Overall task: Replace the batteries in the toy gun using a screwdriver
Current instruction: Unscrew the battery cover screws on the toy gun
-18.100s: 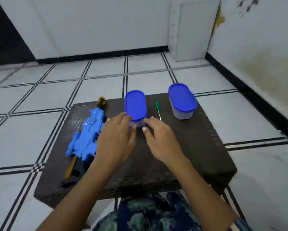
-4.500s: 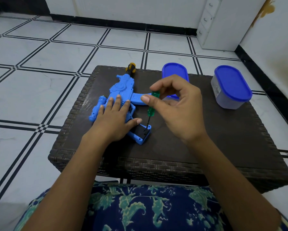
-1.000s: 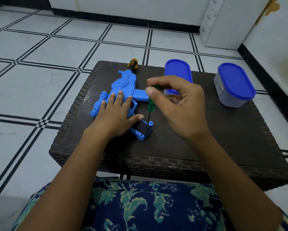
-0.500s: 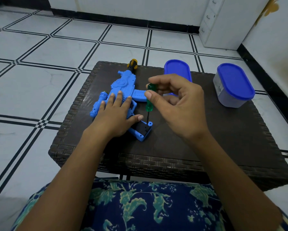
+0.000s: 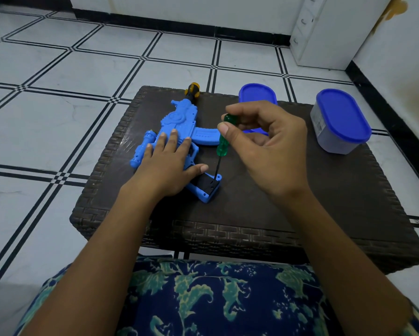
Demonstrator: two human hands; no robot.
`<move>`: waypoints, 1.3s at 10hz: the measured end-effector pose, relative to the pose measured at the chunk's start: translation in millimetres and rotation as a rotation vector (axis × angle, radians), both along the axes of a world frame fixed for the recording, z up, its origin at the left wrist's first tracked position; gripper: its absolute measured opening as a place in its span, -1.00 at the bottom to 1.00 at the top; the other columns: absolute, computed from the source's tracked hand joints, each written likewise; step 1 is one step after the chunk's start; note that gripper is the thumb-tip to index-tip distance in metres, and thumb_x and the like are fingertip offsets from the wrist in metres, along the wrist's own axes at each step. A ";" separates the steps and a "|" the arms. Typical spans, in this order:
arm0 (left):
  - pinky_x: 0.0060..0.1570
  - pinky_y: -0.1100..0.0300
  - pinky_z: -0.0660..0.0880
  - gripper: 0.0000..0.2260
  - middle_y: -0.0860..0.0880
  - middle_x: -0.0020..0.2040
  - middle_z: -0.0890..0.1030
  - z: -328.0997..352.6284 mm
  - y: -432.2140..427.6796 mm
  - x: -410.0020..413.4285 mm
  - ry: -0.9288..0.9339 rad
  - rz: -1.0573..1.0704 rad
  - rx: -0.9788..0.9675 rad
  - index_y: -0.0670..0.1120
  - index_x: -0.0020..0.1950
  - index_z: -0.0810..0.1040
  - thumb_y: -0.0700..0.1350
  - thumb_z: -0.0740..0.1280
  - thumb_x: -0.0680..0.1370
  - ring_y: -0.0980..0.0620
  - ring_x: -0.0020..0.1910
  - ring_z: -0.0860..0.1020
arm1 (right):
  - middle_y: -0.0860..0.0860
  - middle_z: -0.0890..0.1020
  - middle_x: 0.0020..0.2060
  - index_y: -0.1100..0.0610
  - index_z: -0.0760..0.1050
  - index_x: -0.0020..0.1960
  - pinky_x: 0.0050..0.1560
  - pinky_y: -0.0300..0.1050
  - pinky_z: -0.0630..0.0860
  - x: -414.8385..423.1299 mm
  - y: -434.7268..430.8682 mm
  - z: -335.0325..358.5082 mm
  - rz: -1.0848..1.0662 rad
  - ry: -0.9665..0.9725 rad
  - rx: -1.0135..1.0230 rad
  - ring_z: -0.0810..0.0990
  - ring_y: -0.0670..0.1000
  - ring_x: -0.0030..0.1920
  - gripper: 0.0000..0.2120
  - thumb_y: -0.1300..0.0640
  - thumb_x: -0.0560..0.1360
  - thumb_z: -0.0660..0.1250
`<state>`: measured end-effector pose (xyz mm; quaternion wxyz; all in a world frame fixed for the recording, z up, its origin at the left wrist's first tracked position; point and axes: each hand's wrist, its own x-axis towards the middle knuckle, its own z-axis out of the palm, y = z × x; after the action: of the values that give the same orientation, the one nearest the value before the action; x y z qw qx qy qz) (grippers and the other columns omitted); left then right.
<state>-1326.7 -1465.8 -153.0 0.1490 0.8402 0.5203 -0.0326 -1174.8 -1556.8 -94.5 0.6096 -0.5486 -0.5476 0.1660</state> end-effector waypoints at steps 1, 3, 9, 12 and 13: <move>0.49 -0.09 -0.20 -0.27 -0.07 0.59 -0.22 -0.4 0.4 -0.4 0.004 -0.003 0.005 0.04 0.59 -0.14 0.34 0.03 0.54 -0.08 0.55 -0.24 | 0.05 0.68 -0.17 0.20 0.64 0.03 -0.19 -0.25 0.61 -1.7 0.2 -1.5 0.003 -0.012 -0.014 0.63 -0.17 -0.17 -0.83 0.30 0.44 0.48; 0.49 -0.10 -0.20 -0.26 -0.07 0.59 -0.22 -1.9 0.9 -0.7 0.006 -0.004 0.003 0.04 0.59 -0.14 0.35 0.03 0.53 -0.08 0.55 -0.24 | 0.07 0.69 -0.15 0.21 0.64 0.04 -0.20 -0.26 0.61 -1.9 0.6 -2.1 0.015 -0.022 -0.018 0.65 -0.13 -0.15 -0.82 0.30 0.44 0.48; 0.49 -0.10 -0.20 -0.26 -0.07 0.59 -0.22 -1.3 1.2 -0.7 0.008 0.000 0.003 0.04 0.59 -0.14 0.35 0.03 0.53 -0.08 0.55 -0.24 | -0.05 0.65 -0.22 0.22 0.65 0.04 -0.21 -0.42 0.51 -2.1 0.1 -0.8 -0.014 -0.138 0.035 0.64 -0.21 -0.19 -0.82 0.29 0.44 0.47; 0.49 -0.11 -0.20 -0.26 -0.07 0.59 -0.22 -2.5 1.1 0.4 0.014 -0.004 0.012 0.03 0.59 -0.13 0.34 0.02 0.53 -0.09 0.56 -0.23 | -0.02 0.65 -0.20 0.22 0.65 0.02 -0.24 -0.42 0.50 -3.7 0.7 -2.1 0.019 -0.139 0.015 0.60 -0.21 -0.21 -0.82 0.26 0.43 0.51; 0.50 -0.12 -0.18 -0.26 -0.08 0.59 -0.21 -2.8 1.0 0.3 0.002 -0.011 0.013 0.01 0.59 -0.13 0.33 0.03 0.54 -0.10 0.56 -0.23 | 0.06 0.65 -0.15 0.22 0.62 -0.04 -0.30 -0.36 0.52 -5.3 0.0 -2.3 0.034 -0.126 0.027 0.61 -0.07 -0.17 -0.75 0.16 0.36 0.59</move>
<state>-1326.4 -1464.8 -155.9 0.1427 0.8440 0.5161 -0.0310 -1180.1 -1556.8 -96.7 0.5782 -0.5404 -0.5964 0.1342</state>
